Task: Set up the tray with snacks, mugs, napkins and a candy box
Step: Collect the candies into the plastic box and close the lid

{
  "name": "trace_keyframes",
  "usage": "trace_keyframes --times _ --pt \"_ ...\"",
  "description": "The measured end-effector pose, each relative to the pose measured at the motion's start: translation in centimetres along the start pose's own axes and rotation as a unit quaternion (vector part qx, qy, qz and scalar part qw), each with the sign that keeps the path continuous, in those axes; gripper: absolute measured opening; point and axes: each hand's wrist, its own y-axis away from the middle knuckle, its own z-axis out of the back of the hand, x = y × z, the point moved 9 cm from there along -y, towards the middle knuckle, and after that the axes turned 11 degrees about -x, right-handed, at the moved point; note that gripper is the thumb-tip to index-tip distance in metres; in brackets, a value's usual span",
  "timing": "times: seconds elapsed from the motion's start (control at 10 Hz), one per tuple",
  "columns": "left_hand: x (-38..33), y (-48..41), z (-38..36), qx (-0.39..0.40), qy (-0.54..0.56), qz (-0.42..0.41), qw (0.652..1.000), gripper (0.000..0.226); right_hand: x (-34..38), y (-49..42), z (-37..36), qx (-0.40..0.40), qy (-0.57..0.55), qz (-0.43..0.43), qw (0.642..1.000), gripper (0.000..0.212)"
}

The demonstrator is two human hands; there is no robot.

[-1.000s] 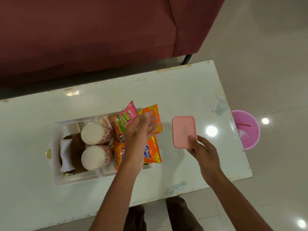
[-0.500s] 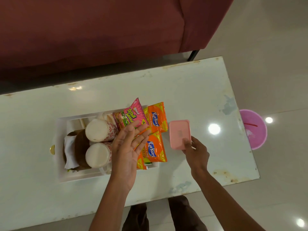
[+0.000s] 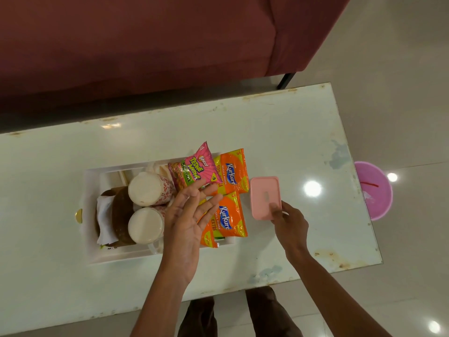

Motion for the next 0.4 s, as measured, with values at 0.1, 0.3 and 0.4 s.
trace_keyframes --times 0.1,0.3,0.4 --pt "0.1 0.2 0.2 -0.003 -0.005 0.0 1.0 0.033 0.1 -0.1 -0.1 -0.002 0.01 0.022 1.0 0.037" --pt "0.1 0.6 0.6 -0.009 0.008 -0.003 1.0 0.034 -0.2 0.2 -0.2 0.019 -0.008 0.02 1.0 0.039" --pt "0.0 1.1 0.8 -0.021 0.016 -0.005 1.0 0.035 -0.9 0.3 0.3 0.02 -0.013 -0.021 0.999 0.044"
